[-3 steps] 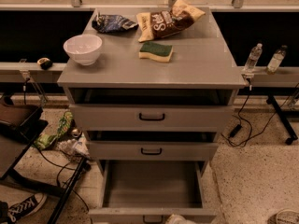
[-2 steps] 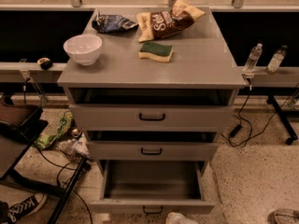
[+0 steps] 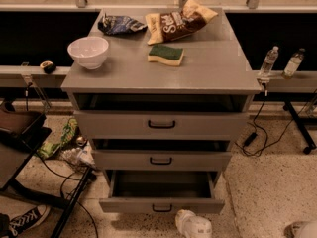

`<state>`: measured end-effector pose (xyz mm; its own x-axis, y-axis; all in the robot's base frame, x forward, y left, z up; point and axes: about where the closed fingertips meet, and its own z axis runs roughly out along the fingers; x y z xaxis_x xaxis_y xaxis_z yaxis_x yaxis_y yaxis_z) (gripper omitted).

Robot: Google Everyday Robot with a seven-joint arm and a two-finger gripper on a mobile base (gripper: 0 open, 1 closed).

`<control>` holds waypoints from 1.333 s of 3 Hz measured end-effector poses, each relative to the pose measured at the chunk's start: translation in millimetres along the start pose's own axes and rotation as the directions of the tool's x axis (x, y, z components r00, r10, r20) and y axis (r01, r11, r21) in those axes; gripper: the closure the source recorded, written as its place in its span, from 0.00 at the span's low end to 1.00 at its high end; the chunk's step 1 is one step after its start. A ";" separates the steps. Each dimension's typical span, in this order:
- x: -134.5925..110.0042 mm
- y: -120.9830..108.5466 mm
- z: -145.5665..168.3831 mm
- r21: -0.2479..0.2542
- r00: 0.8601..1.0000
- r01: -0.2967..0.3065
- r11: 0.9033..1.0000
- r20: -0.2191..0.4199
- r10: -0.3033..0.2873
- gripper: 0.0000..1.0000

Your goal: Close bottom drawer

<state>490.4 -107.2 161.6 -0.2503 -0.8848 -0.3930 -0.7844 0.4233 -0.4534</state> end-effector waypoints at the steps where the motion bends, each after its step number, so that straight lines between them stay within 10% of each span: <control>1: -10.2 -35.6 17.1 0.028 1.000 0.020 0.999 0.018 -0.020 1.00; 4: -39.7 -132.5 61.6 0.110 0.996 0.067 0.992 0.058 -0.074 0.92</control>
Offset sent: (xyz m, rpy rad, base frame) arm 0.2365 -0.0178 0.0422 -0.0256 -0.2209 0.0721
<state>639.3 -116.2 187.9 -0.1582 -0.9009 -0.4042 -0.7326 0.3816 -0.5637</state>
